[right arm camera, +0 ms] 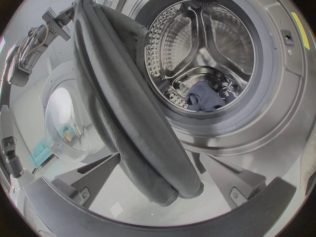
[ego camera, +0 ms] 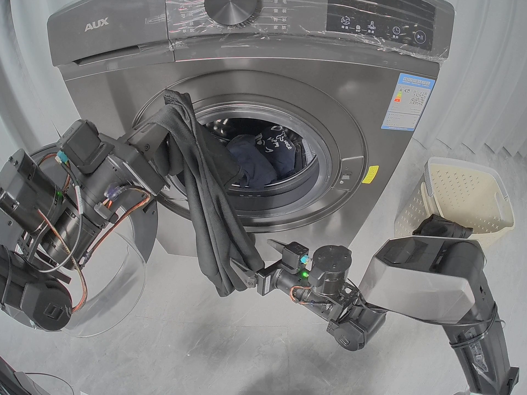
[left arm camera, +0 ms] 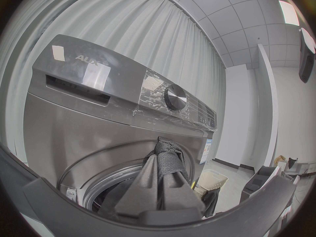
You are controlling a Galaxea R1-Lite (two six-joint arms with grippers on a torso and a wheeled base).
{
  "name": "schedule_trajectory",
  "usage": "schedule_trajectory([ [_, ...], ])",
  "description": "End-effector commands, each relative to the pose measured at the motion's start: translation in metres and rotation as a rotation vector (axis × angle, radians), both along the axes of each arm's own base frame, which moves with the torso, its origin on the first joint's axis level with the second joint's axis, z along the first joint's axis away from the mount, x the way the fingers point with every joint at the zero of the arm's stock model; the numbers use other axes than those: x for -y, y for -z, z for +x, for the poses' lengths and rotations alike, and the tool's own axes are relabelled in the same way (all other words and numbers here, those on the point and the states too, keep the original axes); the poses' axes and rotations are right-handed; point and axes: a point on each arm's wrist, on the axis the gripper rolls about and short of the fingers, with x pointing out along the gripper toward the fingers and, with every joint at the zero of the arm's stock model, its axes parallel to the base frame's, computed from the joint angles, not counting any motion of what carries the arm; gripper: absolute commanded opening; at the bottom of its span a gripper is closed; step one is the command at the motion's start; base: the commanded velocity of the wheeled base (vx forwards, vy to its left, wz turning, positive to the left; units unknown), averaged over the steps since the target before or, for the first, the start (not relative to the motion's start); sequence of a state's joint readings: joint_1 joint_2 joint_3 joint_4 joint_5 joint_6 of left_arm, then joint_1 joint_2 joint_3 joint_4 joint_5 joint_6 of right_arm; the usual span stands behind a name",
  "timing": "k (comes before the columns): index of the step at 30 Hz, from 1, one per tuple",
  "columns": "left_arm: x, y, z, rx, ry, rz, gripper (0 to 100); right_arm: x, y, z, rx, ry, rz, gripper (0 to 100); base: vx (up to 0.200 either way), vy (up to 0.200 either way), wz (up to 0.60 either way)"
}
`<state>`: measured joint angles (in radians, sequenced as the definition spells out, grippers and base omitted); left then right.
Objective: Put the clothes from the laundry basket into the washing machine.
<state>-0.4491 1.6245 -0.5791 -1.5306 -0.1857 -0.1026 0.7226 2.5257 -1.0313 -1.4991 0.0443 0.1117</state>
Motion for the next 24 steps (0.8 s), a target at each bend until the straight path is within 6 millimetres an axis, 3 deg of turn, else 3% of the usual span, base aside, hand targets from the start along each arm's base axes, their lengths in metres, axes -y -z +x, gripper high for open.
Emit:
schedule_trajectory([
  [1, 0.001, 0.001, 0.000, -0.002, 0.003, 0.001, 0, -0.010, 0.017, 0.006, 0.010, -0.017, -0.001, 100, 0.000, 0.000, 0.00],
  [18, 0.000, 0.002, 0.002, -0.003, -0.001, 0.002, 0, -0.028, 0.024, -0.028, -0.032, -0.092, -0.027, 100, 0.000, 0.000, 0.00],
  [24, 0.000, 0.001, 0.001, -0.001, -0.003, 0.000, 0, -0.035, 0.026, -0.019, -0.008, -0.089, -0.003, 100, 0.000, 0.000, 0.00],
])
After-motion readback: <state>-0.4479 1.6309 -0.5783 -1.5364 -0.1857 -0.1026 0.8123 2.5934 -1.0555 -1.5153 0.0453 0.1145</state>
